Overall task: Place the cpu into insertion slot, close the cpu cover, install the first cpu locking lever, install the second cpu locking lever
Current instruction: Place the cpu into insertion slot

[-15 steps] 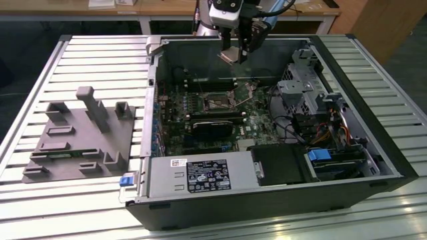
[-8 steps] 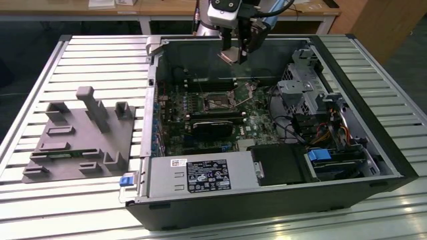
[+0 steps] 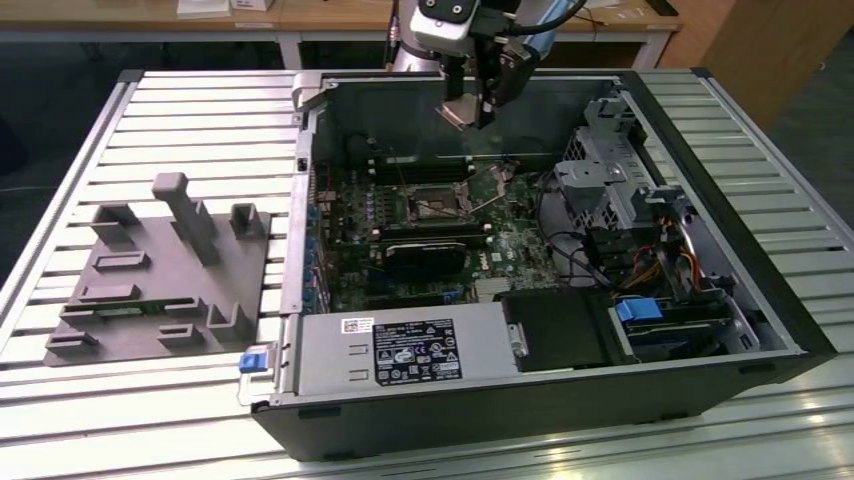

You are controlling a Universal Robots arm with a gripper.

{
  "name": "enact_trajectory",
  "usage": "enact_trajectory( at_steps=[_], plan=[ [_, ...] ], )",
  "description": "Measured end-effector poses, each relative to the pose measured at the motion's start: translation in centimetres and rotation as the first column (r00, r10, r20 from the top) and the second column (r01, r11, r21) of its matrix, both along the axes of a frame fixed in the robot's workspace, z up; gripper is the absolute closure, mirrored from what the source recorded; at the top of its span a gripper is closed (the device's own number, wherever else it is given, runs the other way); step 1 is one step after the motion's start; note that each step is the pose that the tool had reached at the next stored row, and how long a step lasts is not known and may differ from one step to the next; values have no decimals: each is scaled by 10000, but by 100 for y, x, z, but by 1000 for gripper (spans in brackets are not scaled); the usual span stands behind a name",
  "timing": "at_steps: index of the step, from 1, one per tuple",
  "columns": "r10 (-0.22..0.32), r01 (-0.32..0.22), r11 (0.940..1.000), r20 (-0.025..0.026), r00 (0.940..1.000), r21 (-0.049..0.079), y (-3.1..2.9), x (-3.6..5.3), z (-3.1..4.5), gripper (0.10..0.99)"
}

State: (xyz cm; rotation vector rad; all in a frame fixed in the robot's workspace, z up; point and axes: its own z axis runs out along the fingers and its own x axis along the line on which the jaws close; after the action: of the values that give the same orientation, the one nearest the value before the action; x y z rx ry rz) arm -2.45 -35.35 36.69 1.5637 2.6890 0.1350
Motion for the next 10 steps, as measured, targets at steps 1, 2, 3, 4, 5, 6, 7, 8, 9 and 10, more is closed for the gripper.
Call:
enact_trajectory(
  at_steps=[1,2,3,4,5,6,7,8,9,10],
  plan=[
    [-53,53,10000,0,10000,-1,0,0,0,549],
    [-107,107,9999,0,9999,0,0,0,-1,549],
    [-161,161,9999,0,9999,0,0,0,-1,549],
    [-214,214,9998,0,9998,0,0,0,-1,549],
    [-273,273,9996,0,9996,0,0,0,-1,549],
    [-326,326,9995,0,9995,0,0,0,-2,549],
    [-379,379,9993,0,9993,0,0,0,-2,549],
    [-430,430,9991,0,9991,0,0,0,-2,549],
    [-484,484,9988,0,9988,0,0,0,-3,549],
    [-536,536,9986,0,9986,0,0,0,-3,549]
  ],
)
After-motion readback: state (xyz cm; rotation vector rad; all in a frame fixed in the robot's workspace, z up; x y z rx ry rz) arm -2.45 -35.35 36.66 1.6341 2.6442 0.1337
